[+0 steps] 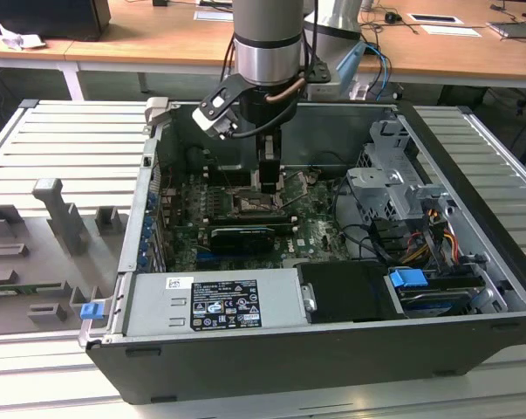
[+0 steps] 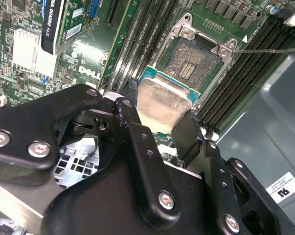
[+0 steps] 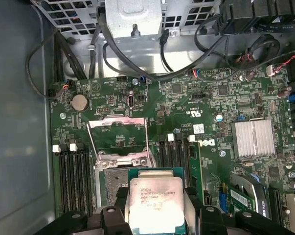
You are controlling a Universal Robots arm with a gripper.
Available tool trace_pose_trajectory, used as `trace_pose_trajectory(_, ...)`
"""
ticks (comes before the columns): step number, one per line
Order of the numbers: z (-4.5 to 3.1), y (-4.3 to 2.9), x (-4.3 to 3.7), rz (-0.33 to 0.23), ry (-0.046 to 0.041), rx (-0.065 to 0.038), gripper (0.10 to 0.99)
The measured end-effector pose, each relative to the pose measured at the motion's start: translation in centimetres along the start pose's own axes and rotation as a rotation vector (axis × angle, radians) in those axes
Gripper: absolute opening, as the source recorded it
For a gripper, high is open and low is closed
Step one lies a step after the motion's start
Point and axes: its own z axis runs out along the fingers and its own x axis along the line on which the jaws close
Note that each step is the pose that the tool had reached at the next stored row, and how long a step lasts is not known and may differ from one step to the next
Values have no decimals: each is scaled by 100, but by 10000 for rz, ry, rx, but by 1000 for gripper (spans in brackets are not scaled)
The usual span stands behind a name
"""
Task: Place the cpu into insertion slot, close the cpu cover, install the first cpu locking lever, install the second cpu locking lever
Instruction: 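Place the cpu into insertion slot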
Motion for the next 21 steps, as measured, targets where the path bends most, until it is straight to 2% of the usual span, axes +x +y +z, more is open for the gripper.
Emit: trace_pose_trajectory(21, 129, -11, -1, -20, 2, 0, 533)
